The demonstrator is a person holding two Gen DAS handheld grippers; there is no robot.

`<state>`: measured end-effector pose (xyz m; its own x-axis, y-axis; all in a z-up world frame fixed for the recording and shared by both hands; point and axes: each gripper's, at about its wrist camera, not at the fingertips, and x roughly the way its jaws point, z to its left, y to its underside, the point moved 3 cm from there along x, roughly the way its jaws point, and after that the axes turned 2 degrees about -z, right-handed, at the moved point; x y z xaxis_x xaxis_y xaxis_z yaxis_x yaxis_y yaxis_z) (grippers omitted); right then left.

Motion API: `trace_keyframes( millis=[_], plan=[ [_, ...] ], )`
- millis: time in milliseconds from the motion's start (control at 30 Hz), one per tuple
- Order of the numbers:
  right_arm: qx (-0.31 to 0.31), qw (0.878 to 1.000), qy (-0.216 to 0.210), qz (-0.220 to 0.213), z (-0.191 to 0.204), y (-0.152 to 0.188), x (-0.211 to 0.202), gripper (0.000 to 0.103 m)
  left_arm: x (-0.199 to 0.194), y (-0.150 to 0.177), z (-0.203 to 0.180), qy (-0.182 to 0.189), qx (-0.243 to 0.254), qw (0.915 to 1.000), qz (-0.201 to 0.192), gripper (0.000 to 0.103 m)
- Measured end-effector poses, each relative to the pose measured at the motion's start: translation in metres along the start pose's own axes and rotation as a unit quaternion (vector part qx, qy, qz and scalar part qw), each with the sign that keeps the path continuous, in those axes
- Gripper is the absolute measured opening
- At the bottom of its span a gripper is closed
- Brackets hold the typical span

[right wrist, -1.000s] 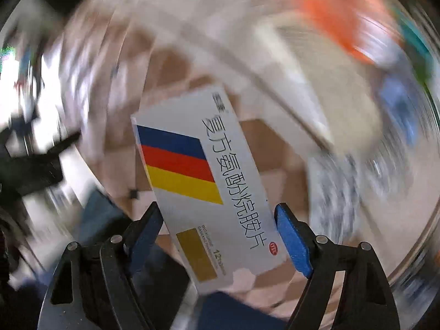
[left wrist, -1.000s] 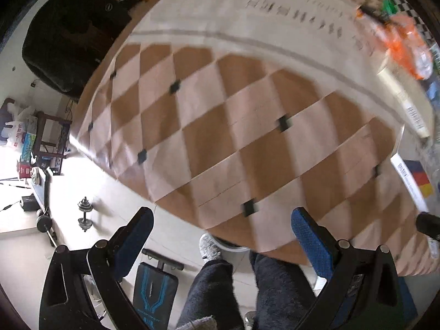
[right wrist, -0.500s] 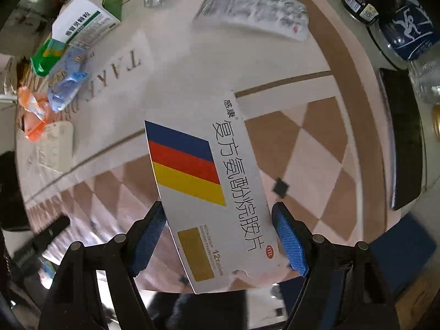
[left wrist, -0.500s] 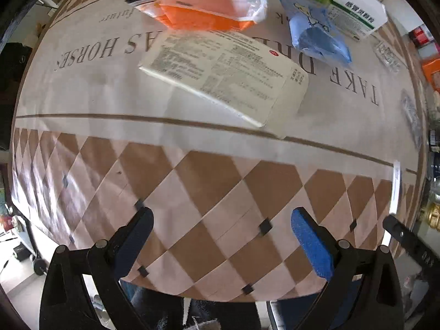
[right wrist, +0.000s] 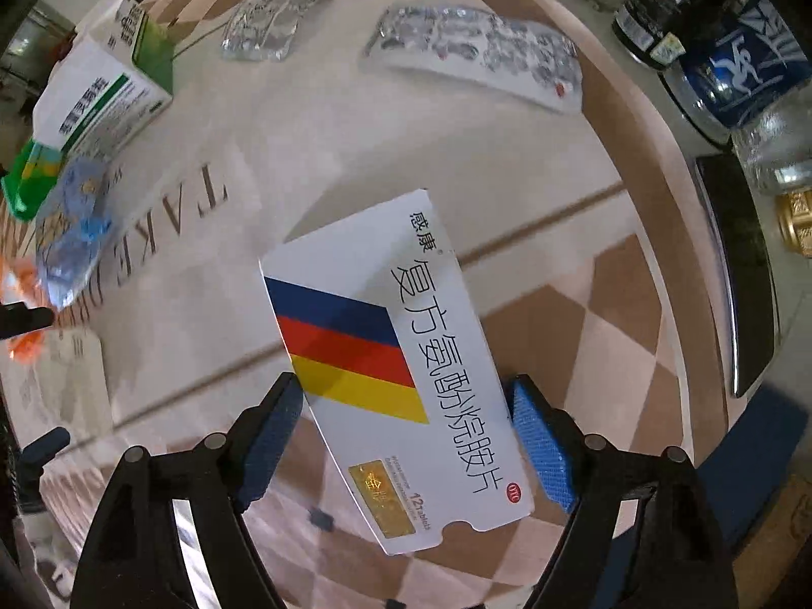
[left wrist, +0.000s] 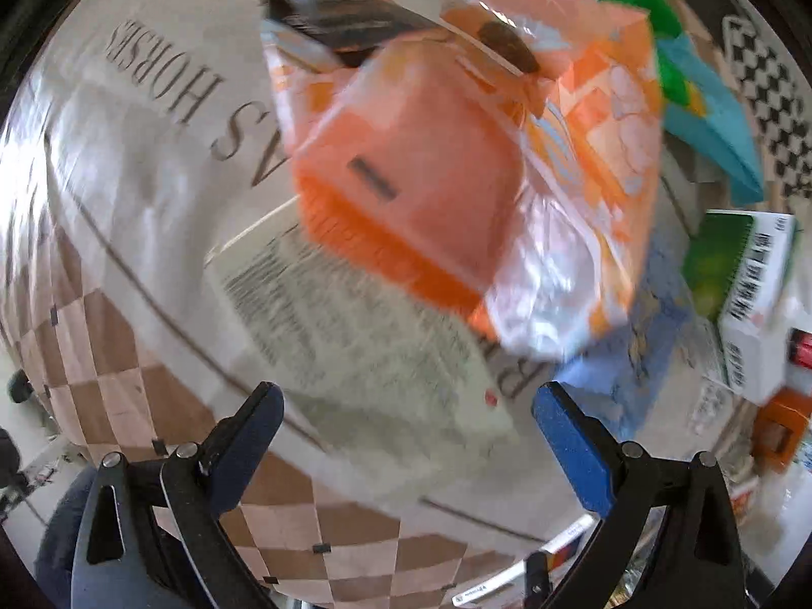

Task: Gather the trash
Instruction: 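Grasp the striped medicine box with the right tool while the left tool grasps a white leaflet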

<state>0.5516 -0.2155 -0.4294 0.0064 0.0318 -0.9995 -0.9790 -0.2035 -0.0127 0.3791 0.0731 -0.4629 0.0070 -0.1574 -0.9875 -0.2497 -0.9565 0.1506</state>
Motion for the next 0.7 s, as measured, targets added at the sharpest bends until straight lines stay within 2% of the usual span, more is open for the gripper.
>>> trace_keyframes(
  millis=[67, 133, 167, 267, 433, 533, 600, 667, 700],
  plan=[
    [-0.001, 1.0, 0.001, 0.002, 0.002, -0.01, 0.001, 0.084, 0.003, -0.004, 0.001, -0.029, 0.022, 0.9993, -0.007, 0.094],
    [-0.011, 1.0, -0.001, 0.004, 0.017, -0.008, 0.005, 0.083, 0.0, -0.004, -0.004, -0.037, 0.049, 0.9979, -0.021, 0.094],
    [-0.018, 1.0, 0.0, 0.007, 0.01, 0.004, 0.002, 0.083, -0.003, 0.001, -0.011, -0.05, 0.072, 0.9957, -0.031, 0.094],
    [-0.042, 0.999, -0.005, 0.023, 0.013, 0.033, 0.004, 0.083, -0.005, 0.023, 0.005, -0.077, 0.158, 0.9832, -0.05, 0.094],
    [-0.084, 0.993, -0.034, 0.071, 0.031, 0.068, 0.007, 0.084, 0.007, 0.061, 0.044, -0.059, 0.233, 0.9706, 0.0, 0.094],
    [-0.1, 0.992, -0.027, 0.073, 0.043, 0.075, 0.009, 0.084, 0.003, 0.058, 0.054, -0.053, 0.223, 0.9733, -0.011, 0.094],
    [-0.106, 0.992, -0.014, 0.068, 0.053, 0.078, 0.012, 0.09, 0.003, 0.05, 0.057, -0.049, 0.206, 0.9771, -0.019, 0.094],
    [-0.111, 0.992, 0.006, 0.058, 0.065, 0.087, 0.019, 0.09, 0.005, 0.035, 0.059, -0.055, 0.186, 0.9805, -0.03, 0.094],
    [-0.115, 0.992, 0.019, 0.046, 0.07, 0.09, 0.019, 0.09, 0.001, 0.015, 0.057, -0.053, 0.168, 0.9837, -0.035, 0.093]
  ],
)
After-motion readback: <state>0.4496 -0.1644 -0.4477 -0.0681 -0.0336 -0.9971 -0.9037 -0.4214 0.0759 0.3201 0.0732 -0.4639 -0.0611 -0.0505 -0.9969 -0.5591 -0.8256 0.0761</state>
